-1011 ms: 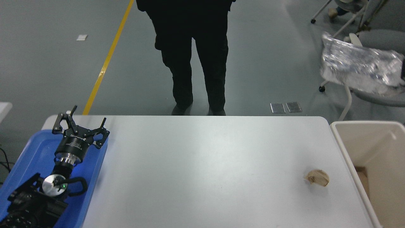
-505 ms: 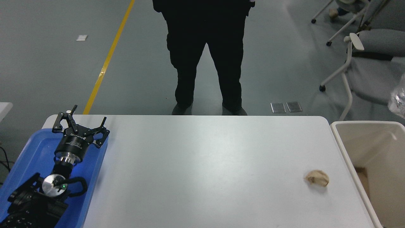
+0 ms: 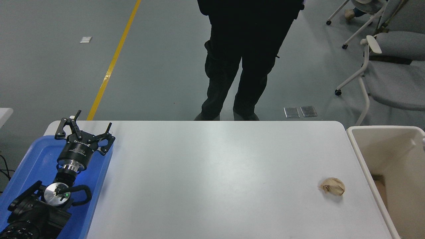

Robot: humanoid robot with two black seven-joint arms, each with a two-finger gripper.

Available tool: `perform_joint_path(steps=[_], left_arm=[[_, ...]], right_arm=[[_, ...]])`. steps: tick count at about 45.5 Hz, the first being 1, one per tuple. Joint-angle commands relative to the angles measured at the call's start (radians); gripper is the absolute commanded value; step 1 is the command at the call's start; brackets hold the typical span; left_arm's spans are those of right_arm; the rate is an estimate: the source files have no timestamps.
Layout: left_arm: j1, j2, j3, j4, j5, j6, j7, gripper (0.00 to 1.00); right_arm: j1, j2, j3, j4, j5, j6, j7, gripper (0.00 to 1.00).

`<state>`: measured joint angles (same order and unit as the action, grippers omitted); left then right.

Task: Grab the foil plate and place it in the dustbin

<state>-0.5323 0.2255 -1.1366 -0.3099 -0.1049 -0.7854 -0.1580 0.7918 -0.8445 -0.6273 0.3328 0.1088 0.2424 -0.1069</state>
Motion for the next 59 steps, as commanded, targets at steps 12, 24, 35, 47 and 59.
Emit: perform_joint_path(steps=[12,24,35,47,59], left_arm=[[0.000,0.000,0.000,0.000,0.001,0.000,0.000,0.99],[0.000,0.000,0.000,0.000,0.001,0.000,0.000,0.99],[0.000,0.000,0.000,0.000,-0.001,0.000,0.000,0.99],[-0.002,0.000,0.000,0.000,0.001,0.000,0.000,0.99],[-0.002,0.000,0.000,0.000,0.001,0.000,0.000,0.99]], right_arm=[[-0.218,0.217,0.169,-0.187,-0.004,-0.138,-0.004,0.00],[-0.232,0.232,0.167,-0.187,-0.003,-0.173,-0.002,0.00],[-0.227,0.231,0.166,-0.182,-0.014,-0.227,0.001,0.62],[-0.204,0.220,0.164,-0.100,-0.018,-0.261,0.001,0.82],[-0.048,0.055,0.114,0.228,-0.021,-0.258,0.003,1.00]])
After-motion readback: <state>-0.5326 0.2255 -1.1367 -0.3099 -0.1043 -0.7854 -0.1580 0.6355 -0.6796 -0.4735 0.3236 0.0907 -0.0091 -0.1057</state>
